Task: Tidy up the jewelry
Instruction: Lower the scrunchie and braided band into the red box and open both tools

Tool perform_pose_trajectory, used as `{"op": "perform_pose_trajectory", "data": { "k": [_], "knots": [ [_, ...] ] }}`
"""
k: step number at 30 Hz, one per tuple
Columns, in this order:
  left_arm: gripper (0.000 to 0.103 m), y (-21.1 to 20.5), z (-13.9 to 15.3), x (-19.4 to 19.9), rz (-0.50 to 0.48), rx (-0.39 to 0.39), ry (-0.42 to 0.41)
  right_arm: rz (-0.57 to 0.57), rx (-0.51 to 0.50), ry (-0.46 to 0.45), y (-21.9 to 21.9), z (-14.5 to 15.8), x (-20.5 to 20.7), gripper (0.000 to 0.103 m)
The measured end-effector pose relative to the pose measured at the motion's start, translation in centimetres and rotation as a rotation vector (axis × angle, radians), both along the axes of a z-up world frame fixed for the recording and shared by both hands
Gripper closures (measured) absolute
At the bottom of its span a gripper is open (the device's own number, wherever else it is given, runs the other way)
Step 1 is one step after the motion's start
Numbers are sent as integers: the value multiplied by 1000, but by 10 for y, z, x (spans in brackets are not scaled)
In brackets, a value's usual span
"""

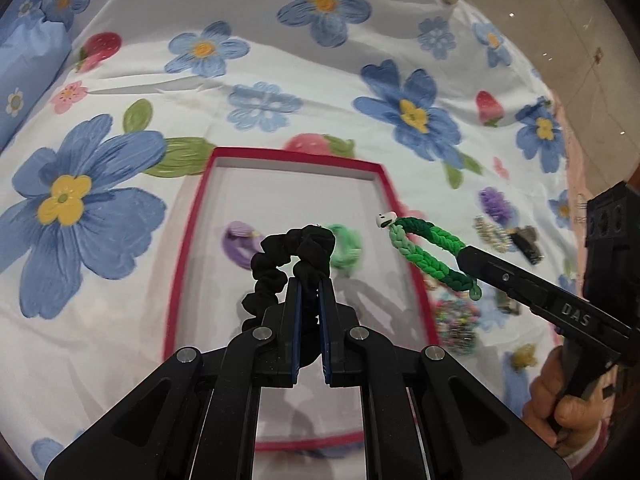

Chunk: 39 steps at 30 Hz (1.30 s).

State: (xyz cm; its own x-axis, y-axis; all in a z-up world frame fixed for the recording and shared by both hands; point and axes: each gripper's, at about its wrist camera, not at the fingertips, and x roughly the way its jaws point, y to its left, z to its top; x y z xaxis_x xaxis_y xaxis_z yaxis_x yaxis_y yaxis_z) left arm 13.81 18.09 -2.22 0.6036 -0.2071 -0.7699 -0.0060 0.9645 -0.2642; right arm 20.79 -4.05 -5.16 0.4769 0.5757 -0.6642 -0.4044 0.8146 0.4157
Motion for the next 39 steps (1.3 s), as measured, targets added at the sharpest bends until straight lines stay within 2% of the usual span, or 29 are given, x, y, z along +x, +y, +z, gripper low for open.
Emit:
{"op": "perform_pose_trajectory", "data": {
  "k": [8, 18, 21, 24, 26, 28, 35, 39],
  "knots": [
    [96, 9, -29, 21, 15, 60, 59, 15, -22, 56, 40, -28, 18, 92],
    [96, 8, -53, 36, 1, 80, 107, 7, -112, 107, 49, -56, 35, 92],
    [94, 8, -53, 36, -1, 81, 105, 11, -112, 116, 49, -58, 37, 88],
    [90, 7, -53, 35, -1, 86, 106, 15, -104, 116, 47, -57, 37, 87],
    [83, 7, -53, 36, -4, 79, 108, 21, -102, 119, 48, -57, 37, 87],
    [66, 8, -51, 34, 0, 69, 104, 25, -92, 124, 47, -57, 36, 85],
    [65, 7, -44, 27, 6, 64, 93, 15, -67, 125, 42, -51, 35, 77],
    [58, 7, -37, 21, 14, 52, 78, 17, -56, 111, 39, -44, 31, 77]
  ]
}}
